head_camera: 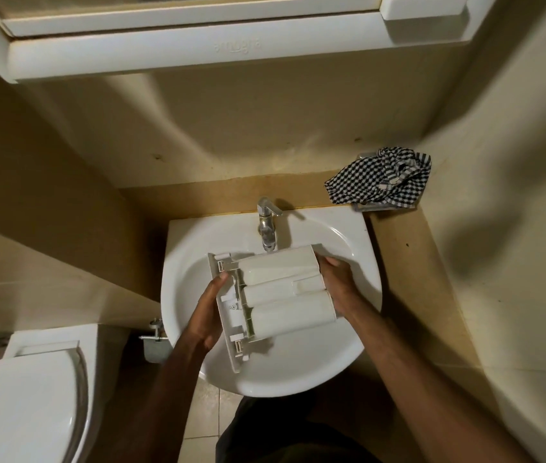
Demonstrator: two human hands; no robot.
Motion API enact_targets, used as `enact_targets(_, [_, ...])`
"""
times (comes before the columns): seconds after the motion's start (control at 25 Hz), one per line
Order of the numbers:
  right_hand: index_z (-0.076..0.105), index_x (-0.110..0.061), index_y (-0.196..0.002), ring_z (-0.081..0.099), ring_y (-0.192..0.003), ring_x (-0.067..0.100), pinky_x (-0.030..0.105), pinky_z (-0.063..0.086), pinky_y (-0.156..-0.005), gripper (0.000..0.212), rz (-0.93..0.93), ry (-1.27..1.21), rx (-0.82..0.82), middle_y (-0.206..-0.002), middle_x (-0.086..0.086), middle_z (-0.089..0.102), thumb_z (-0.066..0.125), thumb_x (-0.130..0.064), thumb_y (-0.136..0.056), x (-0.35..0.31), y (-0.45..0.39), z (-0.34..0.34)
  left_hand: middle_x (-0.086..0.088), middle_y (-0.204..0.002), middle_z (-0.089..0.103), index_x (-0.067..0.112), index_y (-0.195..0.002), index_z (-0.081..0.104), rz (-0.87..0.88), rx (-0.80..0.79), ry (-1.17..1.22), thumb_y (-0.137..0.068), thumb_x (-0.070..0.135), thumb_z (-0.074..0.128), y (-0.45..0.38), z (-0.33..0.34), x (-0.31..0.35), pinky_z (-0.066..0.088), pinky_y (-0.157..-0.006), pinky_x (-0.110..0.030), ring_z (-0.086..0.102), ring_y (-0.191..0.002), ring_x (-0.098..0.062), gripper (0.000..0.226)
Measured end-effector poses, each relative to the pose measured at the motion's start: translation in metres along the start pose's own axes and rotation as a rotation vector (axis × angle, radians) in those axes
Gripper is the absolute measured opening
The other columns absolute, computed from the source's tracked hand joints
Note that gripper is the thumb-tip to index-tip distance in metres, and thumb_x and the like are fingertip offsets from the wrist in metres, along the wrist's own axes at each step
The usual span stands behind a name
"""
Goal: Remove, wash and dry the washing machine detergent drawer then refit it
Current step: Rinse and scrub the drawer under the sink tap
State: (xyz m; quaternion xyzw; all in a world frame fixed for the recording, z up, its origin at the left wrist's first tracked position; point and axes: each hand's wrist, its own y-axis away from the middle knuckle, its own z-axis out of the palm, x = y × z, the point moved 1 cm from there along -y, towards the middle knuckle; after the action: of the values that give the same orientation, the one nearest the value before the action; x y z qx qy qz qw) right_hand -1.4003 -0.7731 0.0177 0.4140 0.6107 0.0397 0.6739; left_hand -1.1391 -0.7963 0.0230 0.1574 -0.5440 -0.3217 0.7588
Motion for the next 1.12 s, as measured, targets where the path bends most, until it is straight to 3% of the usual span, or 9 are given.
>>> enact_targets(0.08, [0.065, -0.008, -0.069, 0.047, -0.066, 0.017, 0.032, 0.04, -0.065, 0.033, -0.107, 0.053, 0.09, -0.064, 0.0, 0.054, 0.061, -0.02, -0.1, -0.001, -0.006, 0.008, -0.023, -0.142, 0.058, 0.016, -0.138, 0.059, 0.048, 0.017, -0.043, -0.091, 0.048, 0.066, -0.006, -0.005, -0.005, 0.041, -0.112, -0.062, 0.056, -0.13, -0.042, 0.058])
enact_targets(0.16, [0.058, -0.015, -0.066, 0.051, -0.066, 0.019, 0.037, 0.045, -0.068, 0.033, -0.263, 0.211, 0.208, -0.064, -0.004, 0.057, 0.059, -0.022, -0.098, -0.001, -0.003, 0.014, -0.023, -0.142, 0.057, 0.015, -0.139, 0.057, 0.087, 0.029, -0.078, -0.091, 0.046, 0.068, -0.011, -0.007, -0.009, 0.037, -0.112, -0.068, 0.053, -0.132, -0.045, 0.059])
enact_targets(0.24, [0.074, -0.019, -0.091, 0.065, -0.09, 0.019, 0.038, 0.052, -0.081, 0.017, -0.448, 0.352, 0.309, -0.095, -0.003, 0.074, 0.058, -0.023, -0.099, -0.002, 0.004, 0.018, -0.019, -0.135, 0.063, 0.017, -0.138, 0.058, 0.105, 0.049, -0.09, -0.09, 0.043, 0.07, -0.013, -0.007, -0.01, 0.039, -0.107, -0.073, 0.057, -0.125, -0.043, 0.056])
enact_targets(0.4, [0.069, -0.012, -0.132, 0.054, -0.138, 0.024, 0.037, 0.048, -0.107, 0.031, -0.869, 0.651, 0.289, -0.142, 0.007, 0.065, 0.057, -0.02, -0.104, -0.002, -0.006, 0.025, -0.008, -0.13, 0.07, 0.024, -0.148, 0.045, 0.086, 0.158, -0.109, -0.077, 0.046, 0.08, -0.014, -0.004, -0.013, 0.044, -0.104, -0.07, 0.063, -0.124, -0.033, 0.082])
enact_targets(0.56, [0.043, -0.01, -0.157, 0.019, -0.159, 0.027, 0.053, 0.026, -0.126, 0.064, -0.788, 0.988, 0.047, -0.168, 0.01, 0.031, 0.029, -0.046, -0.106, 0.0, -0.023, 0.039, -0.008, -0.133, 0.068, 0.033, -0.154, 0.031, 0.105, 0.172, -0.199, -0.069, 0.048, 0.088, -0.02, -0.001, -0.011, 0.048, -0.104, -0.061, 0.068, -0.119, -0.024, 0.104])
enact_targets(0.68, [0.032, -0.008, -0.161, 0.013, -0.16, 0.028, 0.065, 0.022, -0.123, 0.074, -0.79, 1.18, 0.093, -0.171, 0.011, 0.02, 0.017, -0.054, -0.105, 0.012, -0.023, 0.053, -0.008, -0.134, 0.067, 0.035, -0.155, 0.029, 0.112, 0.157, -0.242, -0.066, 0.05, 0.09, -0.023, -0.006, -0.008, 0.051, -0.101, -0.059, 0.07, -0.116, -0.023, 0.109])
enact_targets(0.88, [0.016, -0.012, -0.165, 0.0, -0.162, 0.025, 0.069, 0.005, -0.124, 0.071, -0.855, 1.283, 0.21, -0.174, 0.011, 0.006, 0.018, -0.056, -0.109, 0.042, 0.014, 0.075, -0.005, -0.137, 0.065, 0.037, -0.158, 0.023, 0.109, 0.074, -0.306, -0.07, 0.052, 0.087, -0.026, -0.011, -0.004, 0.051, -0.101, -0.062, 0.068, -0.119, -0.023, 0.11])
enact_targets(1.04, [0.017, -0.012, -0.166, 0.006, -0.161, 0.022, 0.071, 0.018, -0.119, 0.07, -0.996, 1.386, 0.093, -0.175, 0.007, 0.005, 0.032, -0.05, -0.109, 0.069, 0.035, 0.058, -0.007, -0.132, 0.069, 0.037, -0.158, 0.021, 0.106, 0.023, -0.334, -0.071, 0.05, 0.086, -0.019, -0.011, 0.003, 0.05, -0.102, -0.061, 0.068, -0.119, -0.026, 0.109])
enact_targets(1.12, [0.015, -0.014, -0.166, 0.004, -0.161, 0.02, 0.069, 0.017, -0.121, 0.071, -0.95, 1.371, 0.113, -0.175, 0.005, 0.004, 0.032, -0.051, -0.109, 0.059, 0.02, 0.046, -0.007, -0.127, 0.072, 0.033, -0.157, 0.023, 0.104, 0.006, -0.336, -0.07, 0.047, 0.085, -0.018, -0.009, 0.008, 0.051, -0.103, -0.058, 0.07, -0.116, -0.025, 0.108])
